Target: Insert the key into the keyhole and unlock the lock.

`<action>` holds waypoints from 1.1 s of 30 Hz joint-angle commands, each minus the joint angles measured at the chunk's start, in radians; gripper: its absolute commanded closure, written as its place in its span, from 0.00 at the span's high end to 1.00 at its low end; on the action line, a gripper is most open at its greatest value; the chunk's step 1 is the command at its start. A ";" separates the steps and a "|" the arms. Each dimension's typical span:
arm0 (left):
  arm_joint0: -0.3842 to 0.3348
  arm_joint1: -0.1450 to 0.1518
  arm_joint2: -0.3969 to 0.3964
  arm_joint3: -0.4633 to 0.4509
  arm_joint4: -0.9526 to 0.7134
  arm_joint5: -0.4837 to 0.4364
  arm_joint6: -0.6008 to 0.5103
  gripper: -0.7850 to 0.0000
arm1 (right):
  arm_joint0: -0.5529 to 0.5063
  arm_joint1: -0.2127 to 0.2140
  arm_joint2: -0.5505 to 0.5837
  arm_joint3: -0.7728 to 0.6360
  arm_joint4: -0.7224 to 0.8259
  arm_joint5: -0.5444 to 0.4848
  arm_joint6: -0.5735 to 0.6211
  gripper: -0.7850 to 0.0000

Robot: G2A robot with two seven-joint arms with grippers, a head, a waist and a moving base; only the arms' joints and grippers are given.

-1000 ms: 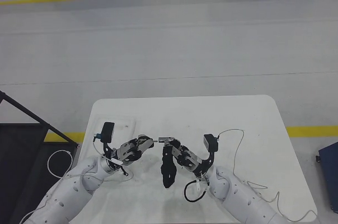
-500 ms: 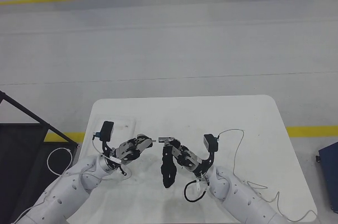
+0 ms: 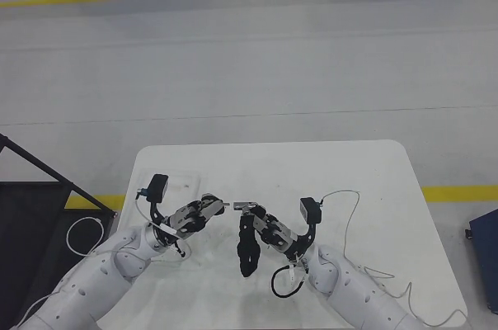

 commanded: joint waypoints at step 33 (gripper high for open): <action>0.034 -0.032 -0.062 -0.017 -0.010 0.000 -0.115 0.00 | 0.000 0.000 0.000 0.000 0.000 0.000 0.000 0.00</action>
